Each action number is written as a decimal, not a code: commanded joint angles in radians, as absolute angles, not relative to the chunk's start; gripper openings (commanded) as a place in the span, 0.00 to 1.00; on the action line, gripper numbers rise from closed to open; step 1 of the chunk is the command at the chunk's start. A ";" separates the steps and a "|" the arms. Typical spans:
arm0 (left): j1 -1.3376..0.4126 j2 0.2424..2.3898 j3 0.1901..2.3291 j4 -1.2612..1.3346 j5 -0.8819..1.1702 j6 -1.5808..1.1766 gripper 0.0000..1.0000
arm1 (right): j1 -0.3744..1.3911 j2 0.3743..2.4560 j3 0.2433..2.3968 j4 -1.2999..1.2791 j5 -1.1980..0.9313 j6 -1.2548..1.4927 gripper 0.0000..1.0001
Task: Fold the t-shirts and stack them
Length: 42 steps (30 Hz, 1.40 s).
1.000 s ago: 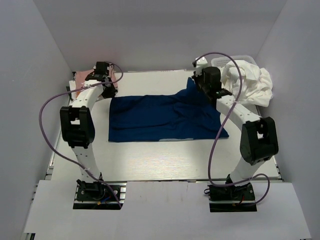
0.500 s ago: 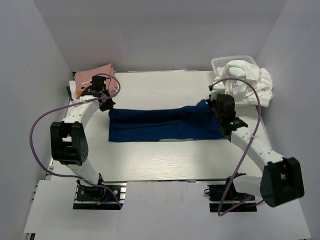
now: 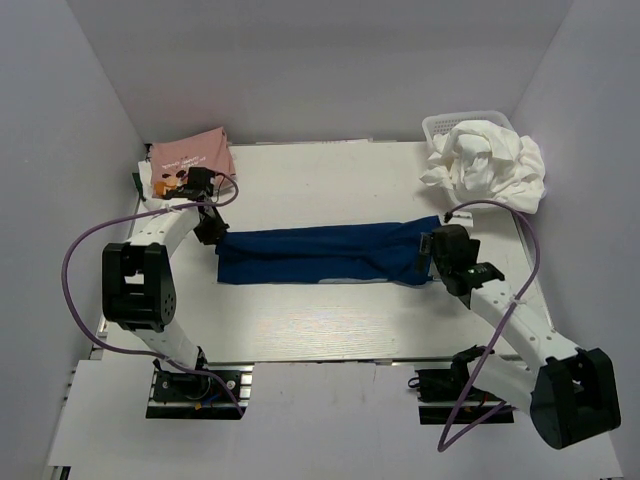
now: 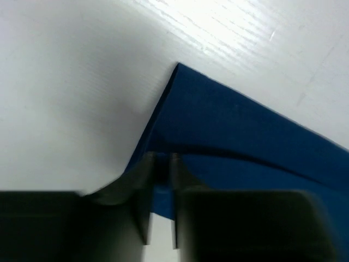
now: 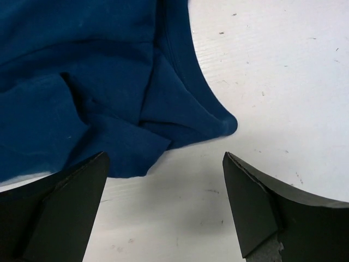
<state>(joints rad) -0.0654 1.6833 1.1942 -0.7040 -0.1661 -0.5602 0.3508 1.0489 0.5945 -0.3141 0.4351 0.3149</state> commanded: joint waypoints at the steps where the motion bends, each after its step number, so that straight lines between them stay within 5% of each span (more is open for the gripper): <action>1: -0.067 1.680 1.230 -0.755 -0.177 -0.584 0.35 | 0.347 0.986 0.637 -0.342 0.418 0.387 0.90; 11: -0.067 1.606 1.200 -0.729 -0.140 -0.584 0.34 | 0.351 1.257 0.821 -0.253 0.079 0.313 0.90; 23: -0.067 1.617 1.201 -0.709 -0.115 -0.584 0.00 | 0.348 1.483 0.833 -0.302 0.041 0.250 0.90; 25: -0.067 1.628 1.210 -0.709 -0.124 -0.584 0.00 | 0.350 1.499 0.834 -0.305 0.044 0.247 0.84; 27: -0.067 1.628 1.221 -0.709 -0.133 -0.584 0.00 | 0.350 1.508 0.838 -0.311 0.055 0.247 0.66; 31: -0.067 1.637 1.242 -0.709 -0.133 -0.584 0.00 | 0.350 1.484 0.857 -0.324 0.081 0.250 0.01; 42: -0.067 1.733 1.437 -0.689 -0.095 -0.543 0.00 | 0.344 1.512 1.172 -0.287 0.348 0.053 0.00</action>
